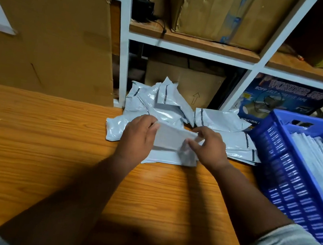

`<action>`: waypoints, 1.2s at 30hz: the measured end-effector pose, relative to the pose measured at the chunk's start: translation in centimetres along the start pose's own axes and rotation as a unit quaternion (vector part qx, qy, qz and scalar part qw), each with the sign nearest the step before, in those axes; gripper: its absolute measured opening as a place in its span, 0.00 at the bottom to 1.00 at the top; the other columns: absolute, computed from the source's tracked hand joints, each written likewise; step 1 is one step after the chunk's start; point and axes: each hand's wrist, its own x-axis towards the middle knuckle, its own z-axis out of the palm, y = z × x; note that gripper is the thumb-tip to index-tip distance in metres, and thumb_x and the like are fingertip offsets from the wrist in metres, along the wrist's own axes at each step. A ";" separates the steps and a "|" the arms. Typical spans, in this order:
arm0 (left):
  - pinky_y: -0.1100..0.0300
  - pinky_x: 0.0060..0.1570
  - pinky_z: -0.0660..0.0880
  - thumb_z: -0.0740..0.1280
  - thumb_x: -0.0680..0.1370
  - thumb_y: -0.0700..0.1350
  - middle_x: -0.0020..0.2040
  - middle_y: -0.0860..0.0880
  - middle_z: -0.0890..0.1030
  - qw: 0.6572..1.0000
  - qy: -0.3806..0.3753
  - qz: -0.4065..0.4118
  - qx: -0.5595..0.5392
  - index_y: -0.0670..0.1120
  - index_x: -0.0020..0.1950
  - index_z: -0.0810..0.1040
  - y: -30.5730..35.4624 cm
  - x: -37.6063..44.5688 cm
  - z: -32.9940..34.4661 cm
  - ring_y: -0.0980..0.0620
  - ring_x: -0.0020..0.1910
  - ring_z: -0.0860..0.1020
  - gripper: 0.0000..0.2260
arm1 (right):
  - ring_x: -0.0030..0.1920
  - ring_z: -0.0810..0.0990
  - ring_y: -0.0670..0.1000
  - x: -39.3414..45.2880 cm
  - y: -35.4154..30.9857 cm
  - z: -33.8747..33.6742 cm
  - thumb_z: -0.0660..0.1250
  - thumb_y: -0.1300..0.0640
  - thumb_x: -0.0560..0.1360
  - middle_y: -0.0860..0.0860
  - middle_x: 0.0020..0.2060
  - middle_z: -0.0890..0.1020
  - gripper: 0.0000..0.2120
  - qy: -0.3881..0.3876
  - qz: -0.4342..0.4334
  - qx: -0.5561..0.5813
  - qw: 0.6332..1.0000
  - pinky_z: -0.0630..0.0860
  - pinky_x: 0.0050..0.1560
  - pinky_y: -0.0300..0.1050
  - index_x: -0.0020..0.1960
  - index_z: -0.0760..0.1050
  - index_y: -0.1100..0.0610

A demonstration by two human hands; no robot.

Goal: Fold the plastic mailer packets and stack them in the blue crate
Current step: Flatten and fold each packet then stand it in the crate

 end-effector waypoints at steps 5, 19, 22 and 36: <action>0.58 0.43 0.73 0.63 0.87 0.53 0.47 0.51 0.82 0.950 -0.015 -0.274 -0.151 0.50 0.54 0.80 3.3 -0.4 0.9 0.53 0.46 0.79 0.10 | 0.48 0.82 0.53 -3.9 3.0 -5.2 0.79 0.49 0.77 0.51 0.49 0.81 0.16 -0.058 0.096 0.322 0.940 0.86 0.52 0.55 0.62 0.81 0.45; 0.51 0.50 0.76 0.64 0.86 0.48 0.55 0.42 0.82 0.924 -0.121 -0.305 0.198 0.45 0.62 0.78 9.6 -16.9 10.9 0.42 0.52 0.79 0.09 | 0.48 0.82 0.48 -18.2 16.2 -2.0 0.69 0.47 0.80 0.42 0.46 0.84 0.04 -0.042 0.138 0.152 0.978 0.81 0.54 0.56 0.50 0.80 0.46; 0.48 0.52 0.76 0.66 0.83 0.50 0.53 0.43 0.77 0.917 -0.070 -0.230 0.317 0.46 0.56 0.76 10.0 -18.6 11.0 0.43 0.53 0.75 0.08 | 0.58 0.77 0.56 -19.3 16.4 -2.1 0.63 0.41 0.81 0.51 0.59 0.79 0.15 0.007 0.083 -0.017 0.996 0.77 0.59 0.55 0.61 0.78 0.48; 0.36 0.81 0.58 0.60 0.84 0.57 0.85 0.39 0.60 0.876 -0.222 -0.122 0.410 0.43 0.84 0.63 14.3 -17.0 21.0 0.38 0.85 0.57 0.31 | 0.86 0.37 0.59 -19.9 16.0 2.2 0.37 0.37 0.85 0.56 0.87 0.42 0.33 -0.111 0.023 -0.149 0.982 0.39 0.80 0.72 0.87 0.46 0.47</action>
